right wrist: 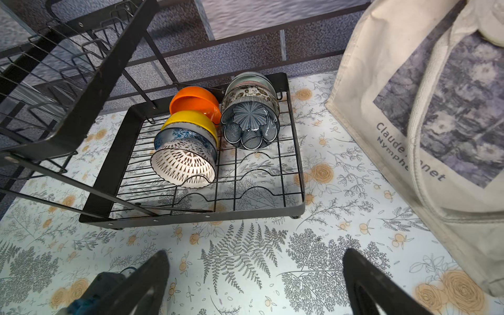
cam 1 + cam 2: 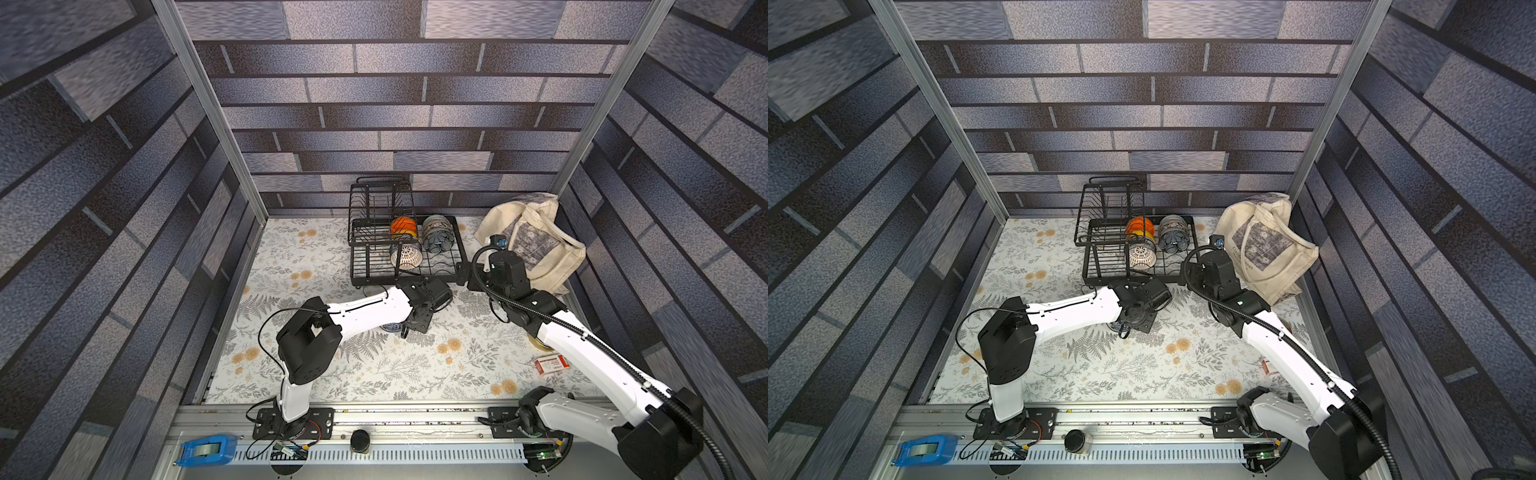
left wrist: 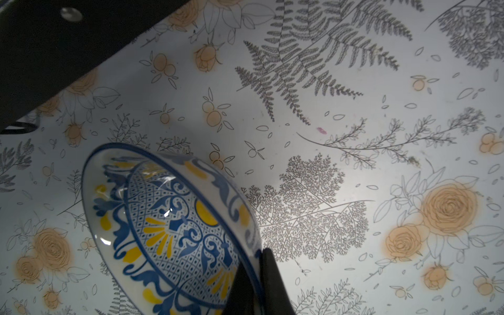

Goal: Load bowls into a dish rack
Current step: Place the bowl at the center of the table.

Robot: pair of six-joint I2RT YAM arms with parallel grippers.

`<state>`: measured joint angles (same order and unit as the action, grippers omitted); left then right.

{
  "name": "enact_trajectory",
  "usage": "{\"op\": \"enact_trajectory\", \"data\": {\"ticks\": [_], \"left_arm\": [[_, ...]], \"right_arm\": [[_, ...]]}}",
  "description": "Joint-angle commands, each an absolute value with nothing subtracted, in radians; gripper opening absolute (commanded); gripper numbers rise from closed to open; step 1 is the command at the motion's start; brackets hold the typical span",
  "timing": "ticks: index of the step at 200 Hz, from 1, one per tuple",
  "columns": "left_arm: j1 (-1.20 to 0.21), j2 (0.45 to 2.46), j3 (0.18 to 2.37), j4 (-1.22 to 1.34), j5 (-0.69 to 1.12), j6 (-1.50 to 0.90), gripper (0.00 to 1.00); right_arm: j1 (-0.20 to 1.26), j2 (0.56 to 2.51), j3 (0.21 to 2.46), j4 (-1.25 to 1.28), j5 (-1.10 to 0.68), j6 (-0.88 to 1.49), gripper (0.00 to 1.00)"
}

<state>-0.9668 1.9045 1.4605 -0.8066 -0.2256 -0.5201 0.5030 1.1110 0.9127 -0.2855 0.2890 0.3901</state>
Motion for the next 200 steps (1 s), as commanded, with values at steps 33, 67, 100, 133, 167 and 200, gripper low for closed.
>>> {"op": "enact_trajectory", "data": {"ticks": [33, 67, 100, 133, 167, 200], "left_arm": [[-0.943, 1.939, 1.493, -0.83, -0.208, -0.48, 0.13], [-0.93, 1.917, 1.497, -0.831, -0.213, -0.476, 0.36], [-0.898, 1.85, 1.476, -0.795, -0.165, -0.486, 0.61], [-0.858, 1.761, 1.453, -0.768, -0.115, -0.505, 0.87], [-0.8, 1.601, 1.351, -0.689, -0.043, -0.536, 1.0], [-0.732, 1.408, 1.183, -0.557, 0.015, -0.579, 1.0]], "right_arm": [[0.482, 1.106, 0.892, -0.327, 0.243, 0.438, 1.0], [0.479, 1.108, 0.891, -0.328, 0.225, 0.452, 1.0], [0.474, 1.115, 0.908, -0.346, 0.214, 0.466, 1.0], [0.467, 1.122, 0.917, -0.357, 0.173, 0.494, 1.0], [0.465, 1.161, 0.927, -0.373, 0.119, 0.492, 1.0], [0.473, 1.212, 0.911, -0.357, 0.02, 0.521, 1.0]]}}
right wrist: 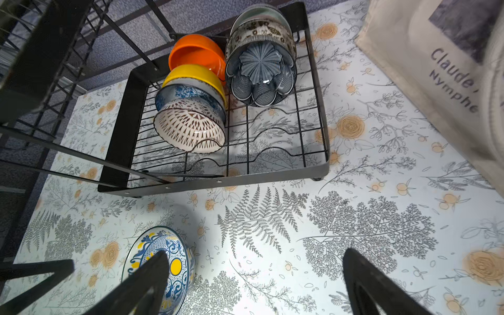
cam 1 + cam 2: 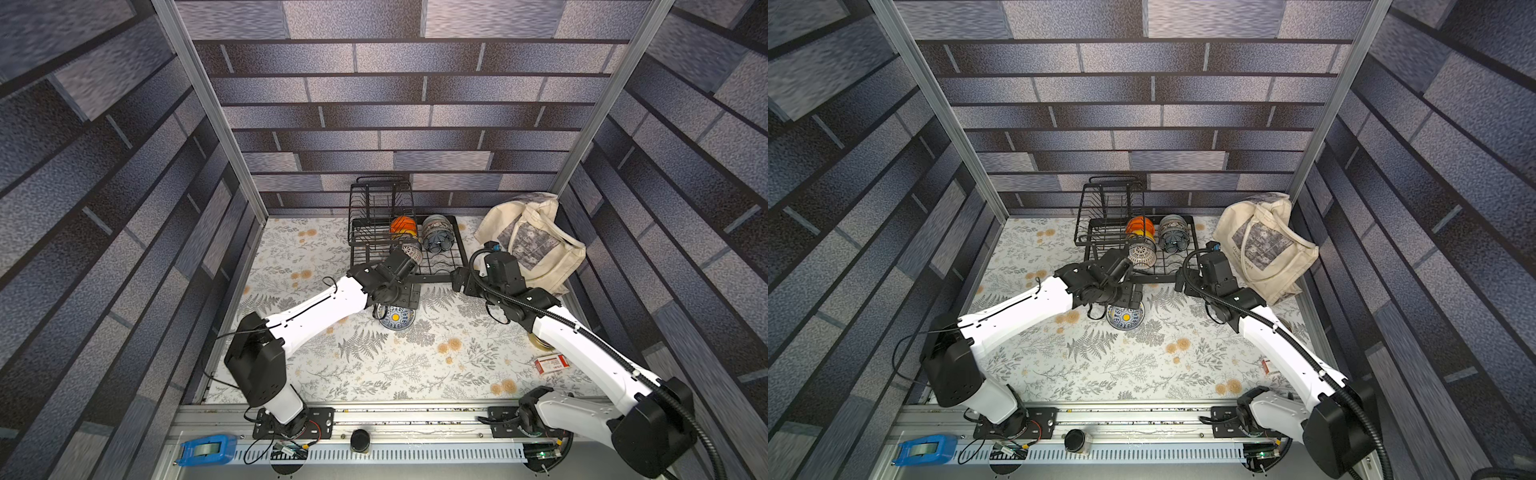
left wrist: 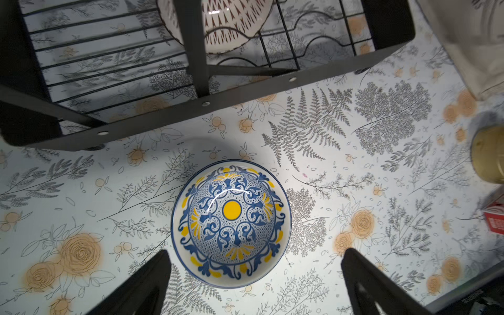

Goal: Load bowls into a dish rack
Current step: Place the bowl at the center of the table, then pick up the bowl from the center of the table.

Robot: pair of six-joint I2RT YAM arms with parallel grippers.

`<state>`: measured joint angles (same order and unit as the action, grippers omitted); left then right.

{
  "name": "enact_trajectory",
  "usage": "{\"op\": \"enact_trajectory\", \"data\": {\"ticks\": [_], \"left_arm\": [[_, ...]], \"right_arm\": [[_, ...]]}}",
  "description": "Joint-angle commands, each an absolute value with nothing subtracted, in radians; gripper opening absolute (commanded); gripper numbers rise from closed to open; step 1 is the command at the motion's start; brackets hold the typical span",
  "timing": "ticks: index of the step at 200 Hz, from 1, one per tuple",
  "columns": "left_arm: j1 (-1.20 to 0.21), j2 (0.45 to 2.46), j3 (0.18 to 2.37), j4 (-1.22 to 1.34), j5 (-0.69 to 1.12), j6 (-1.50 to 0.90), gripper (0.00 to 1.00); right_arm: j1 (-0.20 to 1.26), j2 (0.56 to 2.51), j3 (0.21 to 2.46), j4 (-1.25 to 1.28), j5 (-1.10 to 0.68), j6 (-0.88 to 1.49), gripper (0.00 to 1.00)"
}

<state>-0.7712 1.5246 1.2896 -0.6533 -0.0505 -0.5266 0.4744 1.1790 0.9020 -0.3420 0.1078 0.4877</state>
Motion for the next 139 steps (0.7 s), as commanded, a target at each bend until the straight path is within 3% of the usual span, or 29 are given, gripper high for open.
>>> {"op": "enact_trajectory", "data": {"ticks": [1, 44, 88, 139], "left_arm": [[-0.728, 1.403, 1.176, -0.555, 0.02, -0.582, 1.0], [-0.525, 1.192, 0.858, -0.272, 0.245, -0.768, 1.0], [-0.404, 1.141, 0.68, -0.138, 0.366, -0.879, 1.0], [-0.38, 1.14, 0.592, -0.021, 0.412, -0.947, 1.0]], "right_arm": [[0.475, 1.215, 0.91, -0.357, 0.019, 0.522, 1.0], [0.612, 1.316, 0.907, -0.357, 0.07, 0.526, 1.0], [0.747, 1.478, 0.934, -0.3, 0.043, 0.605, 0.88], [0.795, 1.619, 0.962, -0.247, 0.006, 0.652, 0.69]]}}
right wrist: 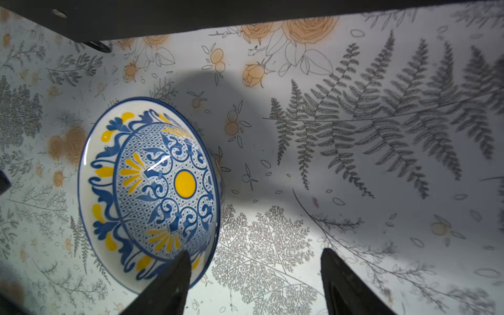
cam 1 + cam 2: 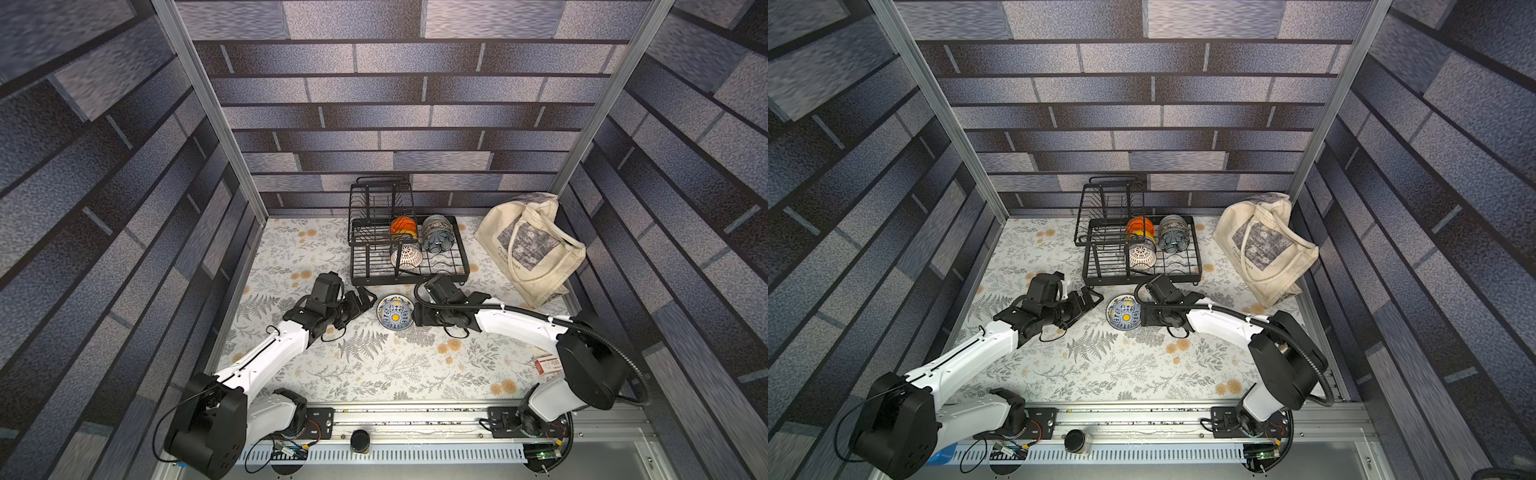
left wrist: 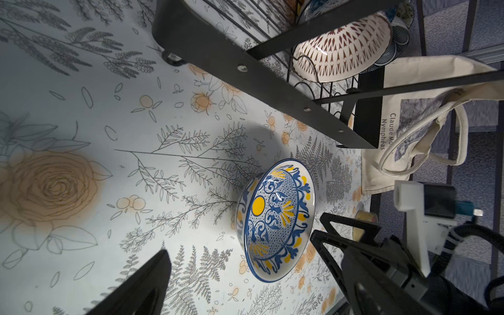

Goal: Load bowls into a dish rack
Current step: Pick up the bowl from the center of the table.

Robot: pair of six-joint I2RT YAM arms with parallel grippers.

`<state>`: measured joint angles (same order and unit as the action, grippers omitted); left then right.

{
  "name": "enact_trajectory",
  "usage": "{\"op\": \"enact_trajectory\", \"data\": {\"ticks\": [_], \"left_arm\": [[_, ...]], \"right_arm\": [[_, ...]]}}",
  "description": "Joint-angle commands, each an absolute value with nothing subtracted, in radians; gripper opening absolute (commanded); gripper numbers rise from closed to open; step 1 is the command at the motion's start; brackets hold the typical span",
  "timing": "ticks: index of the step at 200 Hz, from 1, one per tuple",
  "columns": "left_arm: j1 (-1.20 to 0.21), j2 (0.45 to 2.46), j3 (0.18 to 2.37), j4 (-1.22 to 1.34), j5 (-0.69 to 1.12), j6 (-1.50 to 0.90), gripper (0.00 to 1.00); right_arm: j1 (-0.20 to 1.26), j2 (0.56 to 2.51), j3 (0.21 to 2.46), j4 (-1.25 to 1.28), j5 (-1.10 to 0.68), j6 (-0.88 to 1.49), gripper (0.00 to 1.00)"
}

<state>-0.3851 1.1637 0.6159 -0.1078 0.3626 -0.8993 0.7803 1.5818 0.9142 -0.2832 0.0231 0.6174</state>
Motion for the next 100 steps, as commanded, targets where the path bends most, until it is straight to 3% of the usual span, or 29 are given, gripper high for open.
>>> {"op": "enact_trajectory", "data": {"ticks": [1, 57, 100], "left_arm": [[-0.38, 1.14, 0.591, -0.02, 0.412, -0.947, 1.0], [-0.392, 1.151, 0.573, -0.009, 0.403, -0.953, 1.0], [-0.447, 1.171, 0.596, -0.047, 0.357, -0.924, 1.0]], "right_arm": [[0.796, 1.622, 0.963, -0.246, 0.006, 0.653, 0.68], [0.81, 1.742, 1.045, -0.238, 0.003, 0.649, 0.47], [0.81, 1.789, 1.105, -0.245, 0.012, 0.637, 0.23]]}}
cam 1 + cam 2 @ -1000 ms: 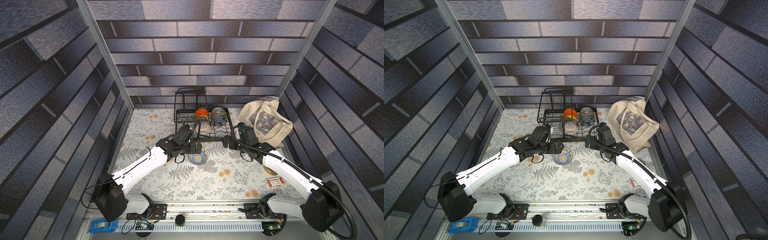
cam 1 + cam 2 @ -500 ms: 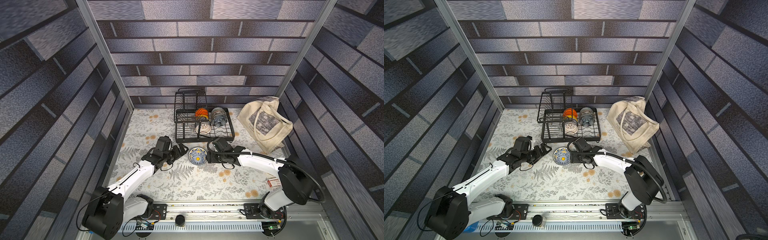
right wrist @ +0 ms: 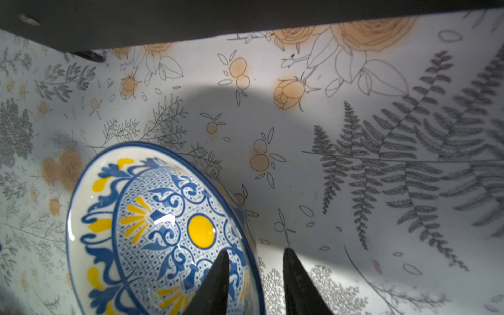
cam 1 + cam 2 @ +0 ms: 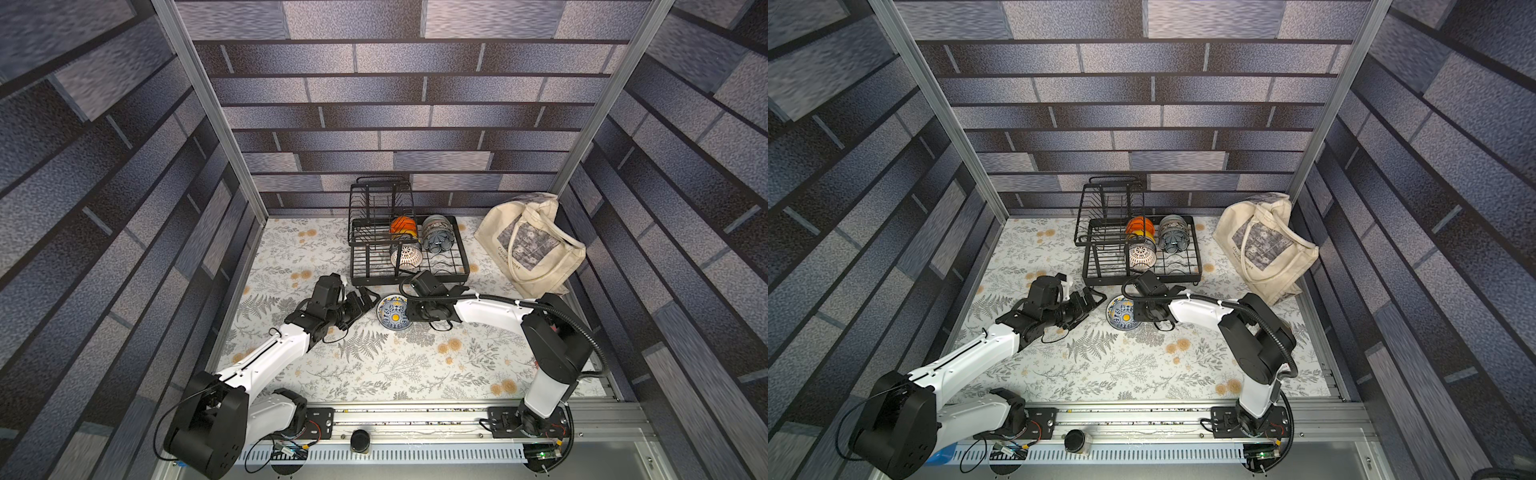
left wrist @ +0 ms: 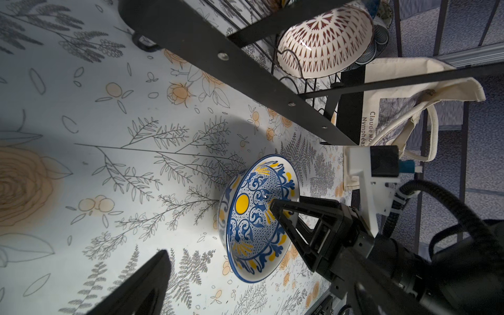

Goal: Load bowls into a dish rack
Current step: Pick up the bowl from the center of the table.

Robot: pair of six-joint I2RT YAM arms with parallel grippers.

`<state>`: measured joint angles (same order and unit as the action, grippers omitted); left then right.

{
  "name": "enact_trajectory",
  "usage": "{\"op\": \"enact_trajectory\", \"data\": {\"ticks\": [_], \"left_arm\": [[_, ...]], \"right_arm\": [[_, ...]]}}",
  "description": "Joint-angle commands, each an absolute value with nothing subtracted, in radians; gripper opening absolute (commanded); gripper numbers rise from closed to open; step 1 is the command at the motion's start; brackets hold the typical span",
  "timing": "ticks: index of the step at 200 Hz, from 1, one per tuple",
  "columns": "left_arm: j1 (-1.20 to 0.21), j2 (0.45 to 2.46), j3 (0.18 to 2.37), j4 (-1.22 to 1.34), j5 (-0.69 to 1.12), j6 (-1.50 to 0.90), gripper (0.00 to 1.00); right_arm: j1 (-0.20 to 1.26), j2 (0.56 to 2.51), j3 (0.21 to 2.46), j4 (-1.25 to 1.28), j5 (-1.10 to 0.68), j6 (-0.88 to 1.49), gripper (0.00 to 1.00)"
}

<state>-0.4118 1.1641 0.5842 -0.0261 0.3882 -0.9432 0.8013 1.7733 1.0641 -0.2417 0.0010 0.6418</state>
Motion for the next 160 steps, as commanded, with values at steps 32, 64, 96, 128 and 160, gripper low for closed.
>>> {"op": "enact_trajectory", "data": {"ticks": [32, 64, 96, 128, 160], "left_arm": [[-0.516, 1.214, 0.621, -0.069, 0.297, -0.909, 1.0], [-0.569, 1.269, 0.648, -0.071, 0.254, -0.907, 1.0], [-0.604, 1.309, 0.685, -0.073, 0.221, -0.903, 0.99], [-0.622, 1.333, 0.713, -0.059, 0.195, -0.907, 0.94], [-0.642, 1.367, 0.743, -0.046, 0.178, -0.908, 0.8]], "right_arm": [[0.81, 1.756, 1.106, -0.261, 0.052, 0.618, 0.03], [0.81, 1.692, 1.094, -0.276, 0.115, 0.598, 0.0], [0.809, 1.614, 1.075, -0.272, 0.167, 0.583, 0.0], [0.81, 1.542, 1.02, -0.279, 0.205, 0.573, 0.0], [0.81, 1.49, 0.997, -0.275, 0.222, 0.567, 0.0]]}}
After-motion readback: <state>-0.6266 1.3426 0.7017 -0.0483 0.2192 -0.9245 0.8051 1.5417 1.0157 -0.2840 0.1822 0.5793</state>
